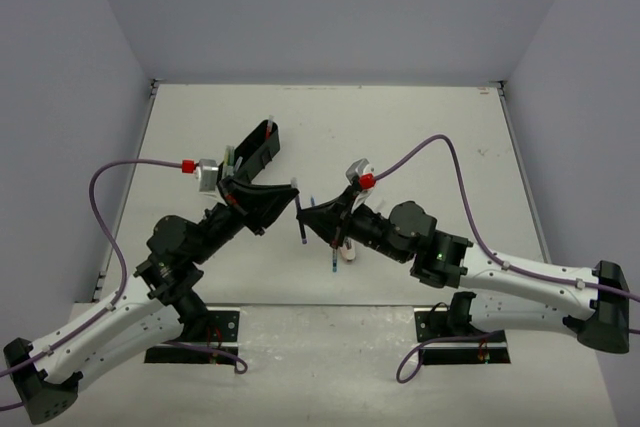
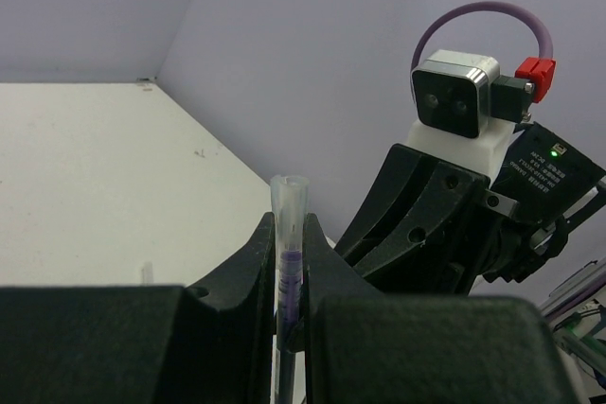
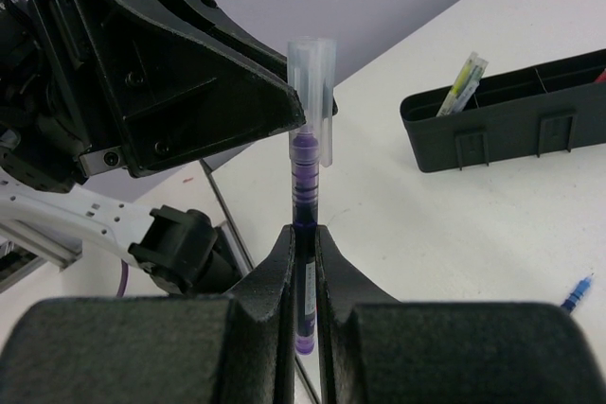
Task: Sort the stationery into containers
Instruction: Close the pen cap on the pen.
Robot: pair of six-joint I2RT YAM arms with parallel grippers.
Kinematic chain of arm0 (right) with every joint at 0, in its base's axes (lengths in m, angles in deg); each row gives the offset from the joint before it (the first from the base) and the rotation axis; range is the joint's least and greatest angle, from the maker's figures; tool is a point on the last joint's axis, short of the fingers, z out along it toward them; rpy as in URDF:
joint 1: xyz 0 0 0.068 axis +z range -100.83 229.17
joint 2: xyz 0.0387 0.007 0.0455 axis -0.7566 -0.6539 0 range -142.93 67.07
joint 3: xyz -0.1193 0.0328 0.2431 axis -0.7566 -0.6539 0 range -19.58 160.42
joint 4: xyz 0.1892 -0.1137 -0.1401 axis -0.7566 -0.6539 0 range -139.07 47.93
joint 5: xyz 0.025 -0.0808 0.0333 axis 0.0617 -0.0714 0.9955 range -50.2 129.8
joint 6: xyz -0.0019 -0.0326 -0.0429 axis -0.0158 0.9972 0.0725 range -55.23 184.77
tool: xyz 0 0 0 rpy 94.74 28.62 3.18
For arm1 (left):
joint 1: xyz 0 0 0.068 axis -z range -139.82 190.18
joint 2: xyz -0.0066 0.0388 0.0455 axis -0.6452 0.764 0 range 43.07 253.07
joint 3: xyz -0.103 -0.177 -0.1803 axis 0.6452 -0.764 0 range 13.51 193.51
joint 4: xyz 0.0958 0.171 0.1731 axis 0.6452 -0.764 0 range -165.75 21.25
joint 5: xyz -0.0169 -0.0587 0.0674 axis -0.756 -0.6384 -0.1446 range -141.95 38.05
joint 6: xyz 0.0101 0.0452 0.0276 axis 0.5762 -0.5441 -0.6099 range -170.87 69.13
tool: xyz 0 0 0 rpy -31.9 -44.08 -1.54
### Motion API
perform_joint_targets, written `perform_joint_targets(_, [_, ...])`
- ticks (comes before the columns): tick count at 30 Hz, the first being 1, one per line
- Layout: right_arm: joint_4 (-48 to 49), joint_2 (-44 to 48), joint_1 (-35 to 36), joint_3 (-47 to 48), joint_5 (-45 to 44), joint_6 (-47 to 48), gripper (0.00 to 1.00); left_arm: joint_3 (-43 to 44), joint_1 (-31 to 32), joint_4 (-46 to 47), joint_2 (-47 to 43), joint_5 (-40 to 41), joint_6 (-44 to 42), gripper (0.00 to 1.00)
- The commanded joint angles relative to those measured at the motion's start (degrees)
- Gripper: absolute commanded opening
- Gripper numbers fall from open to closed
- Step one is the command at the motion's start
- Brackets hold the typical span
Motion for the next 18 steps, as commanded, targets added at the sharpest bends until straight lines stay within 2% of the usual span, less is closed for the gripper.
perform_joint_targets(1, [4.5,0.5,0.3,6.6,-1.7,1.3,0.00,-1.9,0.1,0.4,0.5,-1.6,0.7,0.00])
perform_joint_targets(3, [4.4,0.7,0.4,8.4,-1.5,2.4,0.00,-2.0,0.1,0.4,0.4,-1.7,0.6,0.01])
perform_joint_targets(7, [2.4,-0.2,0.4,9.8,-0.2,4.5,0.00,-1.3,0.1,-0.1,0.2,-1.9,0.1,0.16])
perform_joint_targets(18, [1.5,-0.8,0.4,7.3,3.4,4.9,0.00,3.7,0.1,-5.1,0.5,-1.7,-4.0,0.14])
